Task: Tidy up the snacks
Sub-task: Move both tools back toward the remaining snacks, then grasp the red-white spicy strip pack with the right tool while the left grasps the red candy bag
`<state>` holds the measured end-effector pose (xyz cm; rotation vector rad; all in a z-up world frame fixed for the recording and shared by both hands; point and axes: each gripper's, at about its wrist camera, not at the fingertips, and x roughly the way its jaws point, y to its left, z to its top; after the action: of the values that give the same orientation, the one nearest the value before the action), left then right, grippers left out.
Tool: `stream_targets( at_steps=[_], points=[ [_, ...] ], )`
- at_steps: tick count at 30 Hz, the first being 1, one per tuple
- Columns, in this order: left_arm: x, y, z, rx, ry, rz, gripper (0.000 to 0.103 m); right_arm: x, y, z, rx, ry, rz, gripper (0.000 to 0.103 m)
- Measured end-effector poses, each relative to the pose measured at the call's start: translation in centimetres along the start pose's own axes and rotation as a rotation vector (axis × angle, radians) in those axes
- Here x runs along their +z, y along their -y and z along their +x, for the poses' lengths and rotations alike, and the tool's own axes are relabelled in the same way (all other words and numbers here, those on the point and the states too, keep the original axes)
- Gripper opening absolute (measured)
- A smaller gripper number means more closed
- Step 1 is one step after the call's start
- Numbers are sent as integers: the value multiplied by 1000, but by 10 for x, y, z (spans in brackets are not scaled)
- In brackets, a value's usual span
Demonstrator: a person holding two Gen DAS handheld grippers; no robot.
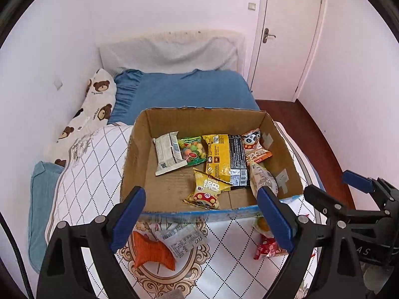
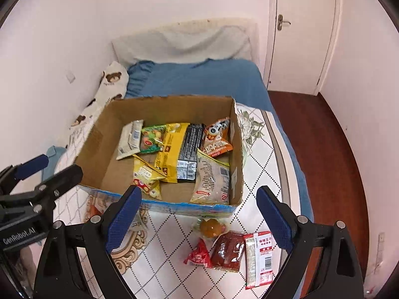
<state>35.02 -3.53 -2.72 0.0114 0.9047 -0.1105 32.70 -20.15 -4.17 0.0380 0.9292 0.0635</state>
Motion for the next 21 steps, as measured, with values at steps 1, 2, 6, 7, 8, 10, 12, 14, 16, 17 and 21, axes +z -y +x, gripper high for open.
stream_targets(
  at_steps=[1,2,6,7,8,10,12,14,16,17,21],
  points=[
    [-3,0,-3,-2,2,-4,92,-2,-1,-5,-2,9,-2,95],
    [-5,0,-6,-7,4,-11,92,-3,-1,-10,1,19,0,95],
    [-17,3,-7,-13,-15,-26,92,-10,5,-19,36,15,29,95],
    [-22,5,-4,-14,-29,-28,92,-13,10,-19,47,7,43,95],
    [-27,8,1,-17,-55,-31,92,-18,17,-17,53,-11,58,95],
    [-38,17,15,-34,-112,-36,92,-30,34,-11,54,-46,94,95],
    [-51,31,38,-40,-182,-27,92,-45,56,2,28,-99,128,95],
    [-62,47,62,-63,-256,-7,92,-61,79,17,15,-151,173,95],
    [-76,69,96,-105,-368,20,92,-81,106,36,7,-212,229,95],
    [-82,80,113,-131,-424,29,92,-87,116,43,6,-231,246,94],
    [-103,117,161,-172,-552,74,91,-120,149,72,-9,-309,306,66]
  ],
)
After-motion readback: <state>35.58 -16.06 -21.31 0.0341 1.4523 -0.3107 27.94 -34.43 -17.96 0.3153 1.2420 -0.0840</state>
